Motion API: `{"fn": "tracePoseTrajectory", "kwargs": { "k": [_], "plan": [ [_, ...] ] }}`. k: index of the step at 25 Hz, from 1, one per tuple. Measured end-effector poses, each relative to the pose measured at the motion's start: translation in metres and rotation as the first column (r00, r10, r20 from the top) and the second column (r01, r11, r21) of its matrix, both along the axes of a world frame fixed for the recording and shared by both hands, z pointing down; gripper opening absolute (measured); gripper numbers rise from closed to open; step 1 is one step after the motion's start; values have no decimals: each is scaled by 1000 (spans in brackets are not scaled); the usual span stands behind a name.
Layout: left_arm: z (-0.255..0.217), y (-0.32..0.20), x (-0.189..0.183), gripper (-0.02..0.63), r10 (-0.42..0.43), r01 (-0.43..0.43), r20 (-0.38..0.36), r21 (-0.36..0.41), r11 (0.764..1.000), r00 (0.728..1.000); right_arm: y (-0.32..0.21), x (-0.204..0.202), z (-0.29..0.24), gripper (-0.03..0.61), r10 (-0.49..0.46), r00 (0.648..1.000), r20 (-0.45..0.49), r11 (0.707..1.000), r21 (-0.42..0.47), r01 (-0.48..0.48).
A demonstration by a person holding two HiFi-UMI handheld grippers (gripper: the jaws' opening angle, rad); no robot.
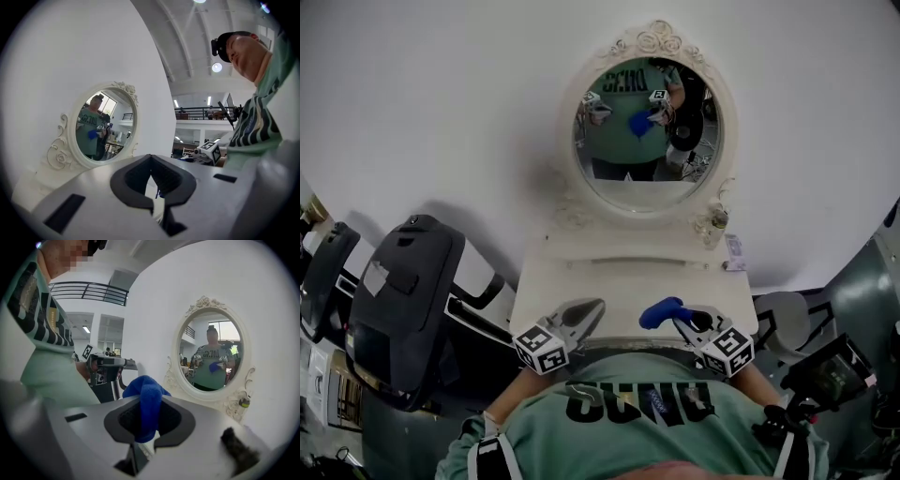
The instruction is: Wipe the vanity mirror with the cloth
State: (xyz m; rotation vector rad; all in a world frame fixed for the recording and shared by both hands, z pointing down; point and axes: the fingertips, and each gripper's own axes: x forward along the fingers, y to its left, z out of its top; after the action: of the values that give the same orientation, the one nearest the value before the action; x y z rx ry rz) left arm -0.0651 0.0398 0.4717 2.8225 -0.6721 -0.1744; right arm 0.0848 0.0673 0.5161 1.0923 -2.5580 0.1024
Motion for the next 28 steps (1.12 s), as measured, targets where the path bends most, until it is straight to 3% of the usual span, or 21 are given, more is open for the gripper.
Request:
{"fn": "tracePoseTrajectory", "kwargs": {
  "k": [7,14,21,28],
  "plan": [
    [-13,-85,-45,9,66,-66,0,15,998,998,-81,-43,-17,49,69,997,-46,998,15,-69],
    [-2,-130,-31,9,54,-54,-12,-22,998,998,-123,-28,-11,49,57,996,-68,998,-2,-57],
    [-3,-150,26,9,-84,83,-9,-29,996,996,-165,32,-15,49,-60,997,-40,998,28,61],
    [-4,-154,50,9,-247,246,-16,-56,968,969,-212,67,-38,49,-186,980,-74,975,114,193]
  ]
}}
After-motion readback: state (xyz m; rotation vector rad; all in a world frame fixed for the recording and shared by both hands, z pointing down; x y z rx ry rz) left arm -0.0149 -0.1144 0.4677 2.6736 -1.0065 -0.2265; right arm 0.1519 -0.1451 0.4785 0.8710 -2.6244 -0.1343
